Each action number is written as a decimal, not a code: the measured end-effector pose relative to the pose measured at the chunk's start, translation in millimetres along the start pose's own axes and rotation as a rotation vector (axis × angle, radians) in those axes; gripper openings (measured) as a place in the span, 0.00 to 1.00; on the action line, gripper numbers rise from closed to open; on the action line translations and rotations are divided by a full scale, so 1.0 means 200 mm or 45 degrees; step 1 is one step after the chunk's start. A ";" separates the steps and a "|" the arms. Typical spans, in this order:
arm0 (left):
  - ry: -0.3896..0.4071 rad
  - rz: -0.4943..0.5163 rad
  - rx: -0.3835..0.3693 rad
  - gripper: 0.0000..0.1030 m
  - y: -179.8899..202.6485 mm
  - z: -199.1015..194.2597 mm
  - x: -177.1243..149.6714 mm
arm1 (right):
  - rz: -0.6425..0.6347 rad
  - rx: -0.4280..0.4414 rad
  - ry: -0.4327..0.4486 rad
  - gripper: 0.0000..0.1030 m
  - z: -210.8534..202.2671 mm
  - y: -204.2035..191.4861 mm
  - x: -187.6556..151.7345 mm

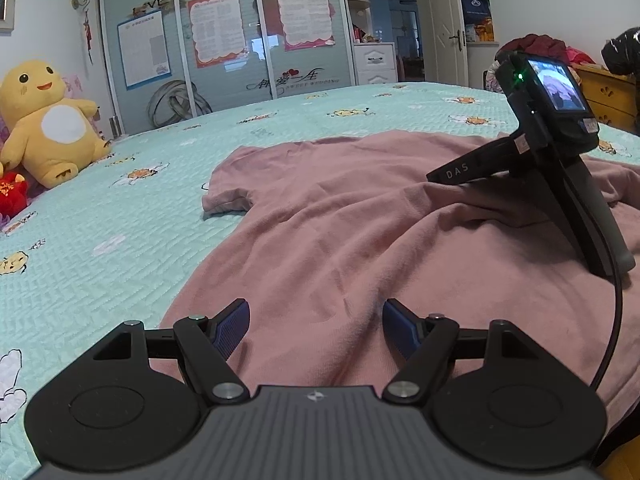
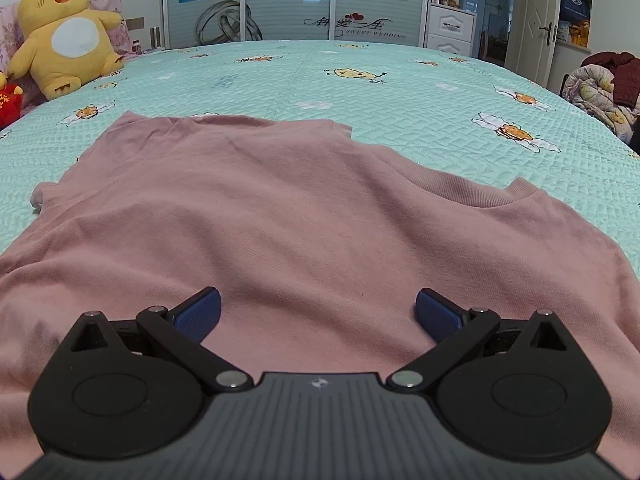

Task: Fold clothes

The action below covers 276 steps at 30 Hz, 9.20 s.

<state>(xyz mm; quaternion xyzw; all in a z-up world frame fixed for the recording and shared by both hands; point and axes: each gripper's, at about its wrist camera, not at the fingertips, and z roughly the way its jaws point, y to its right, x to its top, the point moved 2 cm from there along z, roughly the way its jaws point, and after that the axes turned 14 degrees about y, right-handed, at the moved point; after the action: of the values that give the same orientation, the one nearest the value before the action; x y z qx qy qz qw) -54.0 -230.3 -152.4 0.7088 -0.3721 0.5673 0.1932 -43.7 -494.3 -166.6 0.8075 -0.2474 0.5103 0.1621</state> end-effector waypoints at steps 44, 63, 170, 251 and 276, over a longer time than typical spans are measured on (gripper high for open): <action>-0.020 -0.018 -0.020 0.75 0.00 0.03 -0.01 | 0.003 -0.001 0.004 0.99 0.00 0.00 0.00; -0.026 -0.006 -0.011 0.77 0.01 0.04 -0.03 | 0.411 -0.035 -0.002 0.92 -0.09 0.86 0.16; -0.315 -0.262 0.086 0.68 -0.16 0.68 0.20 | -0.343 0.299 0.307 0.54 -0.58 0.03 -0.24; -0.061 -0.140 -0.040 0.26 0.26 0.28 0.06 | -0.282 0.321 0.297 0.78 -0.56 0.07 -0.21; -0.055 0.081 0.108 0.30 0.22 0.81 0.23 | -0.144 0.190 0.168 0.79 0.06 0.19 0.02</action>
<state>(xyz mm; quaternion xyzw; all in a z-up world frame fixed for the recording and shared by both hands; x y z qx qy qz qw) 22.9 -385.8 -161.1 0.7163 -0.3741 0.5730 0.1368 -55.5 -532.3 -168.2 0.7946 -0.1518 0.5694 0.1460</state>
